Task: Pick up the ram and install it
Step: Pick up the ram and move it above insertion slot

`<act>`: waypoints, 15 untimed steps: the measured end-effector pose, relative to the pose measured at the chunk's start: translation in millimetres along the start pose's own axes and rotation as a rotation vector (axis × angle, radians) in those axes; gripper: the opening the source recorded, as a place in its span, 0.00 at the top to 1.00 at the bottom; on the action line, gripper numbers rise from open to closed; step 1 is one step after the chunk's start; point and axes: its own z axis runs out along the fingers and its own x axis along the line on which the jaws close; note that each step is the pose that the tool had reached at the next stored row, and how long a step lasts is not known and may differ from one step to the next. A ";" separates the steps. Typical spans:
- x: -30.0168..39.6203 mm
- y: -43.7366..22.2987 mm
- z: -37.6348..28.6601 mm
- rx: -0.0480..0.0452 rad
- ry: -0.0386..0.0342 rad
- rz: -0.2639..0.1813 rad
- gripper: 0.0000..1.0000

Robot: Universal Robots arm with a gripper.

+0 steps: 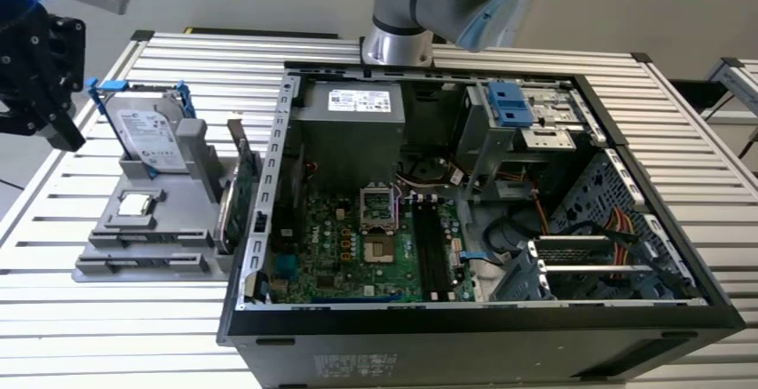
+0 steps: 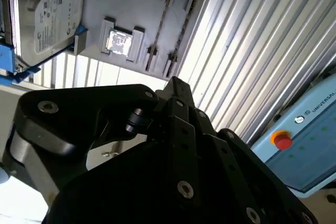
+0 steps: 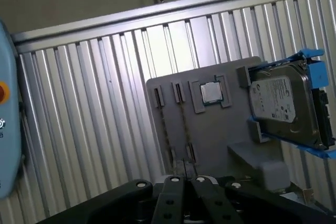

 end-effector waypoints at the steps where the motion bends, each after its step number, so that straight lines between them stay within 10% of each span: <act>1: 0.0 0.0 0.0 -0.0001 0.0007 -0.019 1.00; 15: 0.0 0.0 0.9 -0.0014 0.0095 -0.273 1.00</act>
